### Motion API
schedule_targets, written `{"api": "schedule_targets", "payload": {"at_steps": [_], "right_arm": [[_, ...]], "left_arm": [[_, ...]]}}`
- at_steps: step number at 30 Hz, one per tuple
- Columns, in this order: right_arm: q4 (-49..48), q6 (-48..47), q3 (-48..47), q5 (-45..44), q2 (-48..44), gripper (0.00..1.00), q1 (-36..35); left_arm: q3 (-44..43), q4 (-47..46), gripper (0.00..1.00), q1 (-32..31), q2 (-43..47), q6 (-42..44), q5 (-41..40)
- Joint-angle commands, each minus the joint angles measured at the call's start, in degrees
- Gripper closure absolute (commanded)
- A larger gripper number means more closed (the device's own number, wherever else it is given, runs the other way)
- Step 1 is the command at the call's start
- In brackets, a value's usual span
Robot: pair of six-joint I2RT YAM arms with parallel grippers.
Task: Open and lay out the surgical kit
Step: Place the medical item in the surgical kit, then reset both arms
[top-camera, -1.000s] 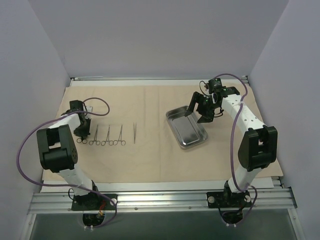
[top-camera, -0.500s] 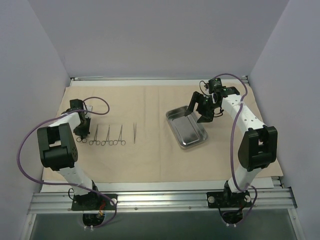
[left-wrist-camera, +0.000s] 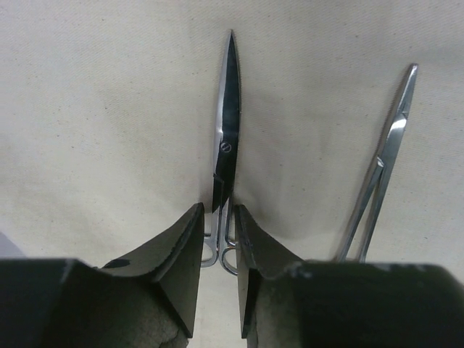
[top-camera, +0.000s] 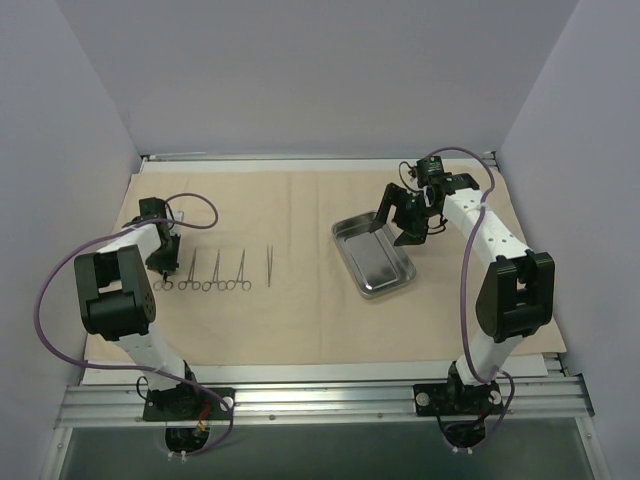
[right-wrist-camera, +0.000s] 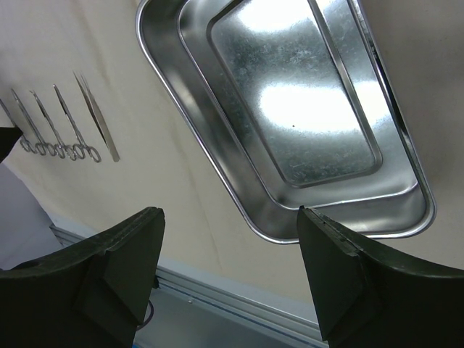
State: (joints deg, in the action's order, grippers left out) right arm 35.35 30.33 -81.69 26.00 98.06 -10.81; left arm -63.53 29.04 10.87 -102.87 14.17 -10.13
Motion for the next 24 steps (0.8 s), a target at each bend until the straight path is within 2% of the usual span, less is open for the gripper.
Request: {"api": "schedule_targets", "payload": {"at_steps": [1, 7, 13, 16, 17, 18, 19, 24], "right_arm": [[1.12, -0.27, -1.01, 0.81, 0.20, 0.25, 0.26], [1.38, -0.88, -1.63, 0.46, -0.06, 0.25, 0.35], [0.86, -2.37, -1.28, -1.47, -2.08, 0.22, 0.17], [-0.45, -2.99, 0.30, -3.14, -4.88, 0.12, 0.09], [-1.85, -2.99, 2.04, -3.41, -5.94, 0.06, 0.09], [-2.39, -3.08, 2.76, -4.02, -6.73, 0.04, 0.09], [-2.92, -3.08, 3.63, -4.29, -8.48, 0.02, 0.09], [-11.17, -2.03, 12.86, -4.38, -14.91, 0.00, -0.35]], "left_arm": [[-0.89, -1.53, 0.67, 0.81, 0.38, -0.72, -0.24], [-3.09, -0.48, 0.63, 1.60, 4.07, -4.06, -1.03], [-9.68, 1.99, 0.60, 2.49, 8.03, -13.28, -0.78], [-13.19, 3.48, 0.56, 2.22, 9.43, -18.29, 3.34], [-13.98, 4.09, 0.55, 2.13, 9.70, -21.09, 4.76], [-14.60, 5.05, 0.36, 1.96, 10.05, -22.68, 5.47], [-15.13, 5.33, 0.06, 0.91, 11.10, -24.27, 6.08], [-12.24, 0.78, 0.06, -6.64, 16.99, -31.22, 10.12]]}}
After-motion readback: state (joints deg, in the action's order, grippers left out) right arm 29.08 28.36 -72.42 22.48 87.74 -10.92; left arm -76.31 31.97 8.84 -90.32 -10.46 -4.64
